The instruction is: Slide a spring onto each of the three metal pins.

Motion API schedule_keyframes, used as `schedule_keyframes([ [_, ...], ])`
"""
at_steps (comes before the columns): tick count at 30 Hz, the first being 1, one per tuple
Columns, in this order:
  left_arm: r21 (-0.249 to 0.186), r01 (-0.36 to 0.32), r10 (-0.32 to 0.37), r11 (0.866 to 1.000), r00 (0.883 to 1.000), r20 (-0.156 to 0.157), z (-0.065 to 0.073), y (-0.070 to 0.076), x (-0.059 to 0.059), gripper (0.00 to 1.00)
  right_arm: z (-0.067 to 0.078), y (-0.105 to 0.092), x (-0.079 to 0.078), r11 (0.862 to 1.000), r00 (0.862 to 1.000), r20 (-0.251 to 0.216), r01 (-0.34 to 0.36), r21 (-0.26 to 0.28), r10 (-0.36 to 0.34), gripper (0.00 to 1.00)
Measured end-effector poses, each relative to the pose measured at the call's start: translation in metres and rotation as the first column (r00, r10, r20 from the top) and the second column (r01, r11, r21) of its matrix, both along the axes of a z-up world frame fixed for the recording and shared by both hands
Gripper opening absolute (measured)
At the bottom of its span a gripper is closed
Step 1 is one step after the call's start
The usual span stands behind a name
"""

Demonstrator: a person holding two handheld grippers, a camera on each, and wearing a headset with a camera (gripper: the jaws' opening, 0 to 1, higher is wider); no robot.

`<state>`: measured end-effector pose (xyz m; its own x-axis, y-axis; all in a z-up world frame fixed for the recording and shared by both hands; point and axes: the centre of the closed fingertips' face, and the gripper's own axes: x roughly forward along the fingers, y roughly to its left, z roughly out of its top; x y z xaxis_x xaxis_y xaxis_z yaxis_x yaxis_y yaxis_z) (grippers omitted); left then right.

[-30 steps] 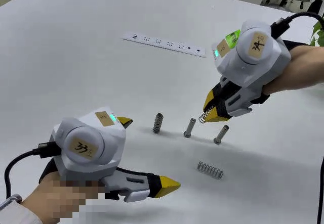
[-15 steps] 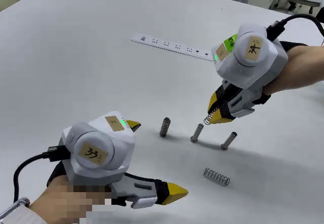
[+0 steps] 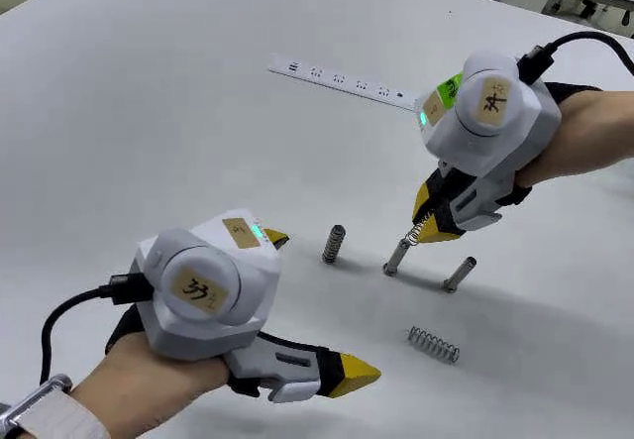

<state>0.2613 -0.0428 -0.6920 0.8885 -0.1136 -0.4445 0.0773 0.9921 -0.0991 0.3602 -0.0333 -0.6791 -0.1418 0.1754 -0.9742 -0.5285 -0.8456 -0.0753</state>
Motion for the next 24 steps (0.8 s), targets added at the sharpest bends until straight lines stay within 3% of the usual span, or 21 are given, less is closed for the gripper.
schedule_keyframes([
  [16,-0.001,0.004,-0.004,1.0,1.0,-0.005,-0.001,0.0,0.001,0.99,-0.006,0.001,-0.003,1.0,1.0,0.005,-0.014,-0.019,0.014,0.12],
  [24,-0.003,0.006,-0.006,1.0,1.0,-0.009,-0.002,0.0,0.001,0.98,-0.017,0.004,-0.004,0.999,0.999,0.026,-0.029,-0.038,0.03,0.12],
])
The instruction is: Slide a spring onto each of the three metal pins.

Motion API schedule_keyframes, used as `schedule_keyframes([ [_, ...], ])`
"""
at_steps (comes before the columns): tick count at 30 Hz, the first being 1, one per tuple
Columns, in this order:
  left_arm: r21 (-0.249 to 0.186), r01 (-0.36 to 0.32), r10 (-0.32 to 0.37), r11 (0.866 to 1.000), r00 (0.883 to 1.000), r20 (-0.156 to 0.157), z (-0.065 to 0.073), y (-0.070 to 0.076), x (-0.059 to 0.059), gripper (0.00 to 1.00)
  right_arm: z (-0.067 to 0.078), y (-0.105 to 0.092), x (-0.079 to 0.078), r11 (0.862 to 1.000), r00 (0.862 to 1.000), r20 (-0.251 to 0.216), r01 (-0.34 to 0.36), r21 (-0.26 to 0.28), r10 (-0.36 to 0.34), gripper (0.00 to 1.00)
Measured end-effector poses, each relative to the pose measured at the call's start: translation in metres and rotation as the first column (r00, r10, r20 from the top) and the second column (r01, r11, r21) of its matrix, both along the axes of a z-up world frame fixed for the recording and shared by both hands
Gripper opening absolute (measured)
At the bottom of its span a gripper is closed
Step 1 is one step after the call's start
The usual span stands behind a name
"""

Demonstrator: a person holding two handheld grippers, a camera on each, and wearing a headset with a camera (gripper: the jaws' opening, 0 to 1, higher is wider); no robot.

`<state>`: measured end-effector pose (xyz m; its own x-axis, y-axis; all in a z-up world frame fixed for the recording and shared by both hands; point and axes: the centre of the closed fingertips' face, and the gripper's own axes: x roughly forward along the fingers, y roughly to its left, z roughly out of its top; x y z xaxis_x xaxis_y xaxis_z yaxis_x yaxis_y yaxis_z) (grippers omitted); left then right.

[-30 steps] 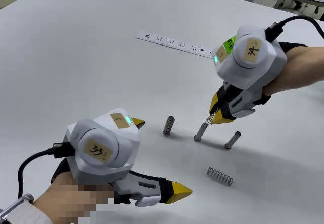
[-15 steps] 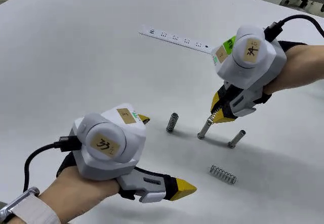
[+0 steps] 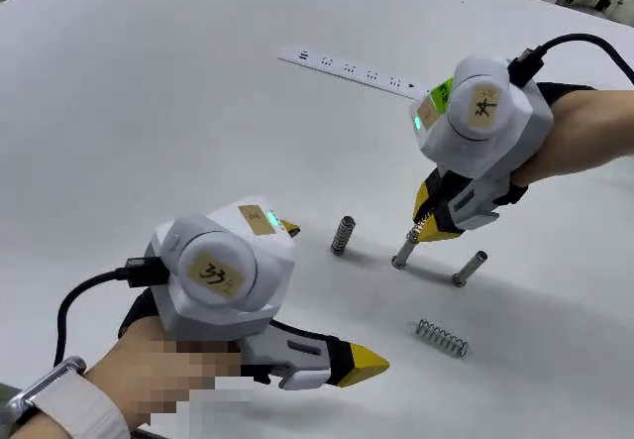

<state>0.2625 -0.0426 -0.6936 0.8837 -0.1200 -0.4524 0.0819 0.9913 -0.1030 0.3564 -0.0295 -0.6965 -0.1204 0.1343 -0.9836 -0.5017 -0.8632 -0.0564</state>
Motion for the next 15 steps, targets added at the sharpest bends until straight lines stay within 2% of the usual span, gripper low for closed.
schedule_keyframes([
  [15,-0.005,0.001,-0.001,1.0,1.0,0.001,0.001,0.0,0.001,0.98,-0.025,-0.002,-0.002,0.998,0.998,0.048,-0.028,-0.052,0.03,0.12],
])
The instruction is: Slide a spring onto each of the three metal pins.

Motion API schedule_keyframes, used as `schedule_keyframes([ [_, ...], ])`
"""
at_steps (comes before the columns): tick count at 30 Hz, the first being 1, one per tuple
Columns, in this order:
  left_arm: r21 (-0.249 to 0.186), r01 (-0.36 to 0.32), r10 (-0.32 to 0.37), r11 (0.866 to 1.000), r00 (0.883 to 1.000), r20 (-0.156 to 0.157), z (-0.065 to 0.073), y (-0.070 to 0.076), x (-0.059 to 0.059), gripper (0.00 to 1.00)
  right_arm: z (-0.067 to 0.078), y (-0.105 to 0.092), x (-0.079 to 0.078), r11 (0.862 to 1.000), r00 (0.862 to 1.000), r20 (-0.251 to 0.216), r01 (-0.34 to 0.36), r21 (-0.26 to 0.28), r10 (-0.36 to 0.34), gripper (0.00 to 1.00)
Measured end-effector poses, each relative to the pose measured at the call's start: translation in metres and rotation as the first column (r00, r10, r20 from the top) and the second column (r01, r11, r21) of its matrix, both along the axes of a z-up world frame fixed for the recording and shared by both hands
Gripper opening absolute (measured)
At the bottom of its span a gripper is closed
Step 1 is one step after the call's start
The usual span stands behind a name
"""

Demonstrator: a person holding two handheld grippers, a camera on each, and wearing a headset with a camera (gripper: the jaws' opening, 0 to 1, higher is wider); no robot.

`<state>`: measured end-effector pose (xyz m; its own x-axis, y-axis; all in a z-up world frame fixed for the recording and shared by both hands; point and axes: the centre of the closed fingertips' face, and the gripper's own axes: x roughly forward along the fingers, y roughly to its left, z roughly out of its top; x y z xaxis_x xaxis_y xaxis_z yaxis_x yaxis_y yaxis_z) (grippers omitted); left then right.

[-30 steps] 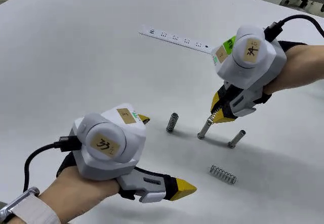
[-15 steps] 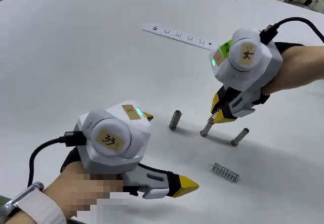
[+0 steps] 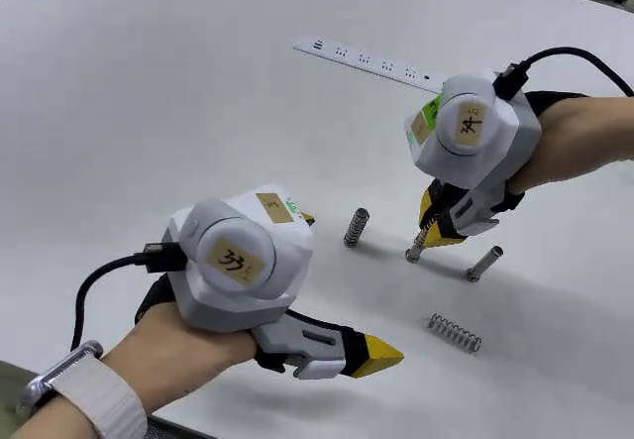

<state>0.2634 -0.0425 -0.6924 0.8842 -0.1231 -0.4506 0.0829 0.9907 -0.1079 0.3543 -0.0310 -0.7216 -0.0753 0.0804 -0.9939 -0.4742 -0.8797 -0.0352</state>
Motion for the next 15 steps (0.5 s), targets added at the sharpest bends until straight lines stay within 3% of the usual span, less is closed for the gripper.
schedule_keyframes([
  [15,-0.004,0.014,-0.014,1.0,1.0,-0.004,-0.002,-0.002,0.001,0.97,-0.022,0.001,-0.001,1.0,1.0,0.014,0.004,-0.02,-0.004,0.13],
])
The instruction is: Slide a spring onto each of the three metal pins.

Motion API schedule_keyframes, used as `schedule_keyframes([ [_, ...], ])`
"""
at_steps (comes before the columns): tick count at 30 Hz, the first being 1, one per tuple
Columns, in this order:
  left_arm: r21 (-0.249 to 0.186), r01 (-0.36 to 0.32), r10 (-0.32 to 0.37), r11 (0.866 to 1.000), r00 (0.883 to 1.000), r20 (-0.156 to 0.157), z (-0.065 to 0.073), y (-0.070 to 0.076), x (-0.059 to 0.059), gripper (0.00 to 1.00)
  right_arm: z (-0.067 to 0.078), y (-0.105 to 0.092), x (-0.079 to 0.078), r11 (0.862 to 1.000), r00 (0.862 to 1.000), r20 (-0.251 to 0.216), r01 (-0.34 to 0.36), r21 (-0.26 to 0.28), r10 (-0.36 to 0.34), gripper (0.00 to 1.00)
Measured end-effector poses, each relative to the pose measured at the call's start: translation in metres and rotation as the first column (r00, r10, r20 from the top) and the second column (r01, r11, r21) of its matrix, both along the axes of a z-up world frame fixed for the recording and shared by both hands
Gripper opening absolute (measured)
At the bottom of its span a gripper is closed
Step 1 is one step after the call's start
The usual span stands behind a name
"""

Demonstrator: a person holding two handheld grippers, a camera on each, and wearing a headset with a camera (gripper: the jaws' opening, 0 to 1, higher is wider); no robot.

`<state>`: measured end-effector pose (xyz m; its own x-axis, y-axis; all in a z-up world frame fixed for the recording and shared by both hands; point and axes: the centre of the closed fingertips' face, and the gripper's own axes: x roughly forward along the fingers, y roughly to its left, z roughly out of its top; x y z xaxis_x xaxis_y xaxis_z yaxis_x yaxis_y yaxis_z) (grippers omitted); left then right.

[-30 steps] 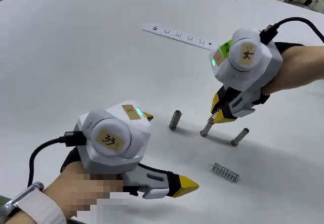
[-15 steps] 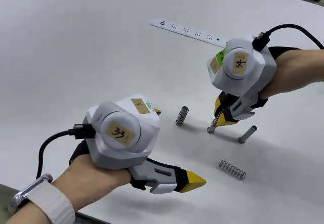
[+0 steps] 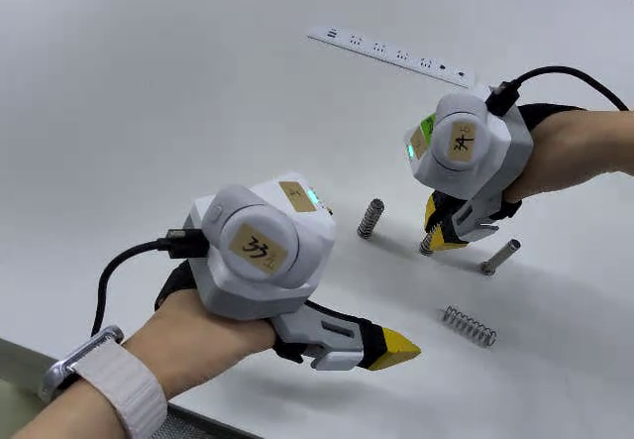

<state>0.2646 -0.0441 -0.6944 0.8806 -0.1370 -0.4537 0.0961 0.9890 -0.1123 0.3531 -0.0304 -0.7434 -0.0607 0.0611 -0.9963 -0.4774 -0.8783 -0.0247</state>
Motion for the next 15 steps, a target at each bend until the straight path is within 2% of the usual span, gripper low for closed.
schedule_keyframes([
  [15,0.0,0.003,-0.003,1.0,1.0,-0.002,-0.0019,-0.0009,0.0009,0.97,-0.0013,-0.0004,-0.0012,1.0,1.0,-0.014,0.003,-0.005,-0.003,0.14],
])
